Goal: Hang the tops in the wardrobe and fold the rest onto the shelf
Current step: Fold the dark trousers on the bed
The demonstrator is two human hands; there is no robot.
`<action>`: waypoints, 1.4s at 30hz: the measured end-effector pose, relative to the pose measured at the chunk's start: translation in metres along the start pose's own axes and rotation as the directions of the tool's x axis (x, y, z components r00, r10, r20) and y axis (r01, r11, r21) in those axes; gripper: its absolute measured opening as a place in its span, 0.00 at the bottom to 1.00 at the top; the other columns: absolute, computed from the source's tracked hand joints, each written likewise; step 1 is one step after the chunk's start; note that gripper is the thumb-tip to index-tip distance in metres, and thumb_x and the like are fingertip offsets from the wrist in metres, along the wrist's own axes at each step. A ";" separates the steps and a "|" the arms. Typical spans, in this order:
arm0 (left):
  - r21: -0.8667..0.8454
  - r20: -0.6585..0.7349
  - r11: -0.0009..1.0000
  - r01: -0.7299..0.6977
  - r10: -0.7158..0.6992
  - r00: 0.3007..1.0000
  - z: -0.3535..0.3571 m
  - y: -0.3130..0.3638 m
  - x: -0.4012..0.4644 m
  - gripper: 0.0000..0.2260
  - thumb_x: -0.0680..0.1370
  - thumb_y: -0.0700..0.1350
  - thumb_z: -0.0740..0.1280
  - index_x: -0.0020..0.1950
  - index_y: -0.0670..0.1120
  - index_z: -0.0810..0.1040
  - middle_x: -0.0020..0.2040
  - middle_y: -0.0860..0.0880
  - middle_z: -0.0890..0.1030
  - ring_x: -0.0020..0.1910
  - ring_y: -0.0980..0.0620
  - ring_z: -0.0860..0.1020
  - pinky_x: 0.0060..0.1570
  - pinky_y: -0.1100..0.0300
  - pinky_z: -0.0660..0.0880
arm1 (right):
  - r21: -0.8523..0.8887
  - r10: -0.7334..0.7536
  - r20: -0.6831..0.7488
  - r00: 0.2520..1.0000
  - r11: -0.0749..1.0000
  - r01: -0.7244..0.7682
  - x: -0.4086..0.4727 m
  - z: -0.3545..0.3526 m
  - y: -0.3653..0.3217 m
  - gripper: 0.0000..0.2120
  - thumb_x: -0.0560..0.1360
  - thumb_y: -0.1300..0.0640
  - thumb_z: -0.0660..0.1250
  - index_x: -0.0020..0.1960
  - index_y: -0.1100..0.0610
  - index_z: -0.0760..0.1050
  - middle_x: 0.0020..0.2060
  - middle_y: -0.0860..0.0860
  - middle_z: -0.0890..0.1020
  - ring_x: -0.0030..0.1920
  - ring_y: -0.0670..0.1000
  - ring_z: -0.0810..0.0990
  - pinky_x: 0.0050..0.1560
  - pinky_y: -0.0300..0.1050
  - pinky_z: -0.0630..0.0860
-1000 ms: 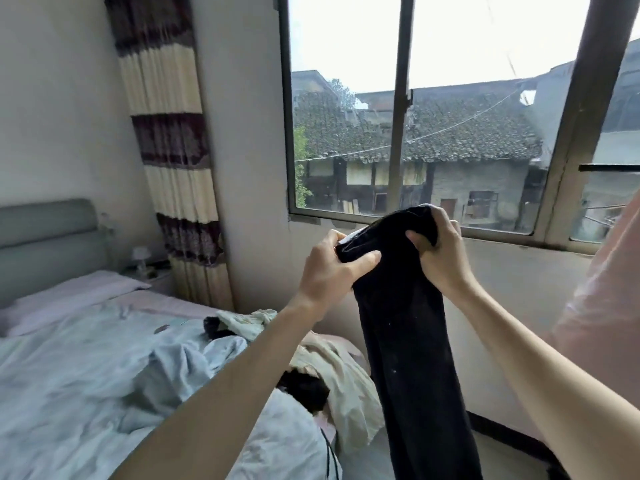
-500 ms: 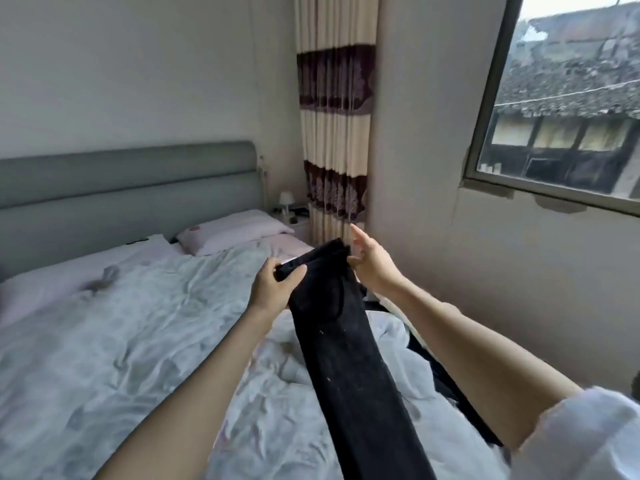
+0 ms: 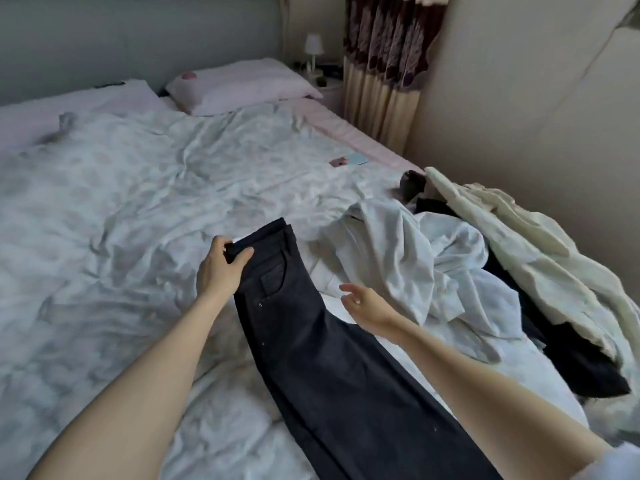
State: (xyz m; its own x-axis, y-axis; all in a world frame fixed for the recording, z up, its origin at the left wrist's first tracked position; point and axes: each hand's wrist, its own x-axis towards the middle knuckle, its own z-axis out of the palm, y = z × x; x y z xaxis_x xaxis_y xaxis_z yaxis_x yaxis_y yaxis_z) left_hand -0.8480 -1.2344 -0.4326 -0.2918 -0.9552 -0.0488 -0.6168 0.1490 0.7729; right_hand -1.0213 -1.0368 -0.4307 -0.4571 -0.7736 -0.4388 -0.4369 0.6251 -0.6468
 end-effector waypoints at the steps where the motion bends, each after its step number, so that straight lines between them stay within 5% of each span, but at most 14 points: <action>1: -0.048 0.001 0.998 0.029 -0.029 1.000 0.005 -0.006 0.003 0.16 0.76 0.55 0.66 0.57 0.48 0.67 0.50 0.50 0.74 0.47 0.46 0.73 0.44 0.53 0.70 | -0.012 0.004 0.009 1.000 1.000 -0.004 0.005 0.010 0.008 0.20 0.81 0.55 0.54 0.72 0.54 0.65 0.66 0.53 0.74 0.65 0.53 0.72 0.60 0.39 0.66; 4: -0.155 0.044 0.966 0.205 -0.201 0.979 0.030 -0.042 0.000 0.23 0.78 0.52 0.65 0.68 0.47 0.62 0.63 0.45 0.70 0.57 0.47 0.72 0.57 0.52 0.72 | -0.040 0.059 0.030 0.998 0.998 -0.058 0.027 0.046 0.046 0.20 0.80 0.57 0.52 0.71 0.54 0.66 0.60 0.53 0.77 0.57 0.52 0.76 0.50 0.36 0.69; 6: -0.112 0.066 0.941 0.319 -0.313 0.947 0.049 -0.065 -0.027 0.24 0.79 0.49 0.63 0.71 0.43 0.61 0.68 0.43 0.66 0.57 0.49 0.69 0.57 0.56 0.69 | -0.063 0.093 0.031 0.995 0.994 -0.091 0.031 0.062 0.066 0.20 0.80 0.58 0.52 0.71 0.55 0.65 0.53 0.52 0.77 0.48 0.51 0.77 0.42 0.35 0.69; 11: 0.043 0.088 0.911 0.410 -0.412 0.907 0.101 -0.101 -0.135 0.21 0.79 0.47 0.63 0.71 0.42 0.65 0.69 0.43 0.67 0.66 0.44 0.68 0.64 0.53 0.67 | -0.255 -0.023 -0.026 0.999 0.967 0.016 0.021 0.099 0.112 0.21 0.80 0.57 0.56 0.73 0.55 0.62 0.70 0.52 0.67 0.70 0.53 0.64 0.67 0.47 0.64; 15: 0.104 -0.046 0.908 0.406 -0.403 0.914 0.125 -0.100 -0.202 0.17 0.78 0.46 0.64 0.66 0.42 0.72 0.64 0.44 0.70 0.63 0.45 0.68 0.60 0.52 0.69 | -0.291 -0.125 -0.112 0.986 0.953 0.088 -0.023 0.120 0.138 0.24 0.79 0.56 0.59 0.74 0.55 0.61 0.73 0.53 0.63 0.73 0.54 0.59 0.72 0.48 0.57; 18: 0.082 0.003 0.884 0.460 -0.462 0.887 0.144 -0.095 -0.253 0.12 0.78 0.46 0.65 0.59 0.42 0.77 0.61 0.46 0.71 0.61 0.47 0.68 0.55 0.58 0.69 | -0.375 -0.134 -0.106 0.985 0.923 0.086 -0.086 0.134 0.170 0.26 0.77 0.55 0.63 0.74 0.57 0.62 0.73 0.56 0.63 0.75 0.56 0.58 0.75 0.52 0.50; 22: 0.041 0.104 0.848 0.529 -0.530 0.842 0.159 -0.092 -0.300 0.09 0.78 0.48 0.66 0.51 0.43 0.80 0.61 0.46 0.69 0.58 0.52 0.67 0.49 0.62 0.65 | -0.488 -0.140 -0.062 0.988 0.868 0.092 -0.171 0.156 0.212 0.31 0.66 0.50 0.75 0.66 0.58 0.72 0.68 0.58 0.71 0.70 0.59 0.67 0.68 0.62 0.60; 25: 0.137 0.191 0.853 0.503 -0.521 0.832 0.164 -0.090 -0.315 0.11 0.78 0.50 0.65 0.50 0.44 0.81 0.63 0.44 0.68 0.62 0.48 0.67 0.56 0.58 0.66 | -0.524 0.002 -0.075 0.997 0.851 -0.041 -0.224 0.170 0.239 0.28 0.60 0.51 0.78 0.58 0.58 0.77 0.66 0.58 0.74 0.67 0.60 0.72 0.61 0.67 0.68; 28: 0.248 0.258 0.854 0.458 -0.514 0.818 0.167 -0.088 -0.321 0.11 0.78 0.52 0.64 0.46 0.46 0.80 0.64 0.43 0.67 0.63 0.44 0.66 0.59 0.54 0.67 | -0.450 0.244 -0.202 0.948 0.837 -0.311 -0.260 0.185 0.257 0.23 0.66 0.56 0.75 0.59 0.59 0.76 0.69 0.58 0.70 0.70 0.60 0.67 0.61 0.67 0.69; 32: 0.266 0.307 0.845 0.463 -0.530 0.791 0.165 -0.090 -0.321 0.18 0.77 0.52 0.62 0.29 0.47 0.68 0.60 0.46 0.66 0.60 0.42 0.69 0.48 0.55 0.70 | -0.377 0.370 -0.283 0.885 0.805 -0.458 -0.265 0.196 0.264 0.25 0.77 0.57 0.61 0.73 0.54 0.61 0.75 0.55 0.55 0.76 0.56 0.51 0.70 0.58 0.60; 34: 0.222 0.333 0.855 0.468 -0.518 0.788 0.165 -0.087 -0.329 0.20 0.77 0.50 0.63 0.27 0.46 0.63 0.49 0.53 0.67 0.64 0.41 0.67 0.43 0.56 0.70 | -0.349 0.408 -0.321 0.855 0.788 -0.507 -0.269 0.199 0.265 0.28 0.78 0.57 0.58 0.76 0.51 0.53 0.75 0.55 0.54 0.75 0.55 0.52 0.68 0.54 0.62; 37: 0.166 0.348 0.857 0.488 -0.513 0.784 0.162 -0.081 -0.337 0.20 0.78 0.47 0.62 0.27 0.46 0.63 0.39 0.59 0.62 0.67 0.39 0.66 0.54 0.50 0.73 | -0.332 0.373 -0.393 0.841 0.795 -0.508 -0.268 0.195 0.264 0.32 0.74 0.62 0.60 0.76 0.50 0.57 0.67 0.57 0.67 0.66 0.58 0.66 0.52 0.51 0.70; 39: 0.184 0.338 0.860 0.475 -0.510 0.791 0.162 -0.075 -0.341 0.18 0.79 0.47 0.61 0.29 0.45 0.67 0.40 0.57 0.66 0.68 0.38 0.65 0.59 0.47 0.71 | -0.332 0.320 -0.455 0.831 0.805 -0.491 -0.271 0.190 0.271 0.33 0.68 0.67 0.67 0.72 0.53 0.66 0.51 0.59 0.75 0.49 0.59 0.75 0.40 0.50 0.70; 42: 0.158 0.336 0.847 0.508 -0.530 0.779 0.162 -0.077 -0.342 0.16 0.78 0.46 0.61 0.33 0.39 0.65 0.59 0.34 0.73 0.53 0.33 0.71 0.54 0.41 0.72 | -0.384 0.226 -0.522 0.823 0.799 -0.463 -0.280 0.183 0.277 0.34 0.59 0.72 0.73 0.64 0.58 0.76 0.35 0.58 0.74 0.33 0.58 0.73 0.30 0.48 0.68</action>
State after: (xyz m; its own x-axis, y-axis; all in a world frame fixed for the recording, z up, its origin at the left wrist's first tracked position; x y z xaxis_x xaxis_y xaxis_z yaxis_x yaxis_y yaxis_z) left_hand -0.8190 -0.8777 -0.5775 -0.1460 -0.7370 -0.6600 -0.7860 -0.3187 0.5298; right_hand -0.8721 -0.6661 -0.6008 -0.8790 -0.4408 -0.1819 -0.4347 0.8975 -0.0740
